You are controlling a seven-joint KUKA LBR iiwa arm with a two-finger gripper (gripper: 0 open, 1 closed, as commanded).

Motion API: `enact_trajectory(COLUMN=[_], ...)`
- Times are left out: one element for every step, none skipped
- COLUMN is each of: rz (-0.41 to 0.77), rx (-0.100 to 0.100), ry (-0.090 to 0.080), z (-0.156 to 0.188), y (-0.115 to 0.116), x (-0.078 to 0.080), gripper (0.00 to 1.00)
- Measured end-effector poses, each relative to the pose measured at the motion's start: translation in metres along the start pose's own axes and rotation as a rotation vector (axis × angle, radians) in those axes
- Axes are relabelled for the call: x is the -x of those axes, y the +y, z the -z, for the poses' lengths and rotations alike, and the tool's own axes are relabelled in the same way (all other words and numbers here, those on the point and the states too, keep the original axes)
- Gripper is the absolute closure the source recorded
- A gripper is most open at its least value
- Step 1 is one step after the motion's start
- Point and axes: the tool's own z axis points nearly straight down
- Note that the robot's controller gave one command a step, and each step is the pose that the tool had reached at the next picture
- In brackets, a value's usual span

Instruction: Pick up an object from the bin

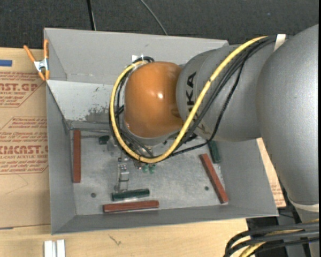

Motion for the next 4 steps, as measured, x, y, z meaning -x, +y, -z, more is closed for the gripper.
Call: enact_trajectory(rz=[-0.023,0.266,0.266,0.357], rx=[0.000,0.001,0.001,0.001], ry=[0.002,0.003,0.003,0.000], z=[-0.040,-0.100,-0.100,0.053], y=[-0.020,-0.031,-0.031,-0.011], x=[-0.019,-0.026,-0.026,0.007], gripper=[0.00,1.00,1.00,1.00])
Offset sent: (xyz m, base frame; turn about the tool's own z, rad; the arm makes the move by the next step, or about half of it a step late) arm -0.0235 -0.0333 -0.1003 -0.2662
